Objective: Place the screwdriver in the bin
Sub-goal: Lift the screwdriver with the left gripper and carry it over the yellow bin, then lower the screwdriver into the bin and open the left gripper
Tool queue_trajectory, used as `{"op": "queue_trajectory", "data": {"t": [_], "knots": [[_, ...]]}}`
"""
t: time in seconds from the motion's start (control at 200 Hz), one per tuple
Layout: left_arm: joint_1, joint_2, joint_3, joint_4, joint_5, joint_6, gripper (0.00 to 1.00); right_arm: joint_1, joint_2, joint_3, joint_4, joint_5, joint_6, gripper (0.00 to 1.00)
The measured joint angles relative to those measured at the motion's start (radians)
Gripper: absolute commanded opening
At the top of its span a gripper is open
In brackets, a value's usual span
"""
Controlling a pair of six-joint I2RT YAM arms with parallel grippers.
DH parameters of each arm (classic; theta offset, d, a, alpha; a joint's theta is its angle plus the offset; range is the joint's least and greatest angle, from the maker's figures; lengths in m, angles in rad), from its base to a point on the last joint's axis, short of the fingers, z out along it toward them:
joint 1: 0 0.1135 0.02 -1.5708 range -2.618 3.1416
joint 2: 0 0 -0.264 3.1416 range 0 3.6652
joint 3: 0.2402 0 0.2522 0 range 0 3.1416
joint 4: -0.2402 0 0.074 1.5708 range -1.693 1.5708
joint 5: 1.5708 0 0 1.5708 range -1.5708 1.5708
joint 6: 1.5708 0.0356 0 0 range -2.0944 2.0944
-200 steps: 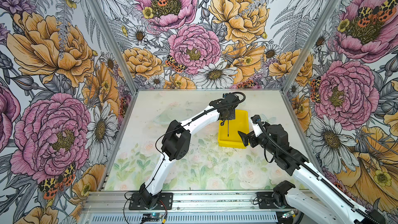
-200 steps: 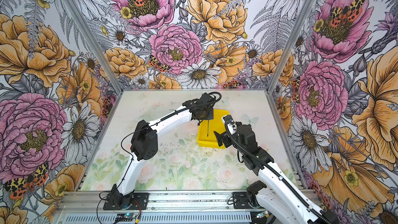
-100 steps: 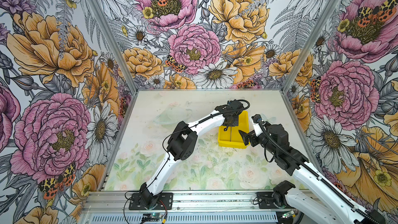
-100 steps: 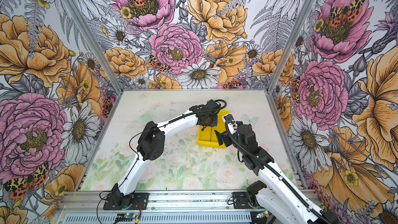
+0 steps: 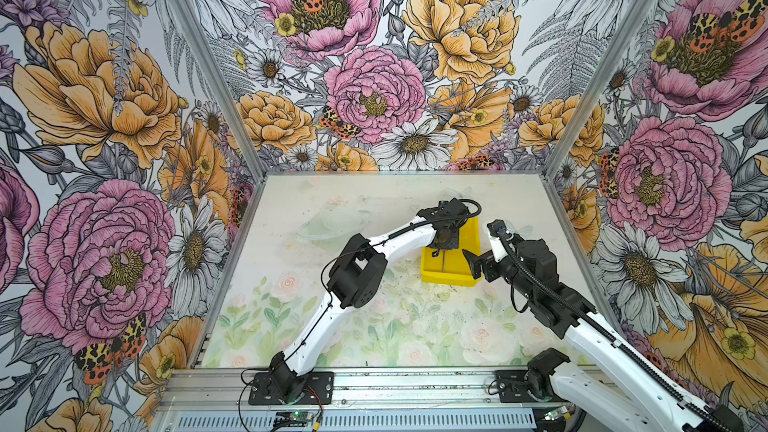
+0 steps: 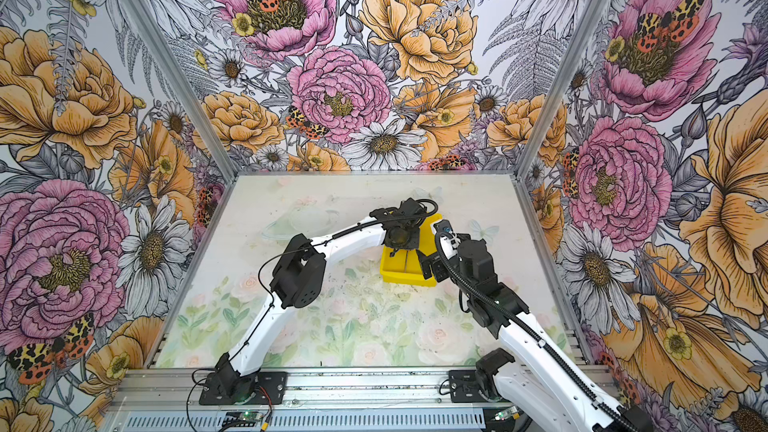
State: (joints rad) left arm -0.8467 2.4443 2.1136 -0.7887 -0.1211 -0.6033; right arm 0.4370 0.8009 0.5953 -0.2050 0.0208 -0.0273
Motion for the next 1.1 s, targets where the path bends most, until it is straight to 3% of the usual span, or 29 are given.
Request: {"op": "queue_trajectory", "data": {"t": [0.5, 1.101], "knots": [[0.001, 0.013, 0.000, 0.001, 0.000, -0.027, 0.15, -0.002, 0.000, 0.000, 0.000, 0.010, 0.000, 0.99], [0.001, 0.018, 0.000, 0.010, -0.001, -0.045, 0.32, -0.005, 0.000, 0.000, 0.000, 0.013, -0.008, 0.99]]}}
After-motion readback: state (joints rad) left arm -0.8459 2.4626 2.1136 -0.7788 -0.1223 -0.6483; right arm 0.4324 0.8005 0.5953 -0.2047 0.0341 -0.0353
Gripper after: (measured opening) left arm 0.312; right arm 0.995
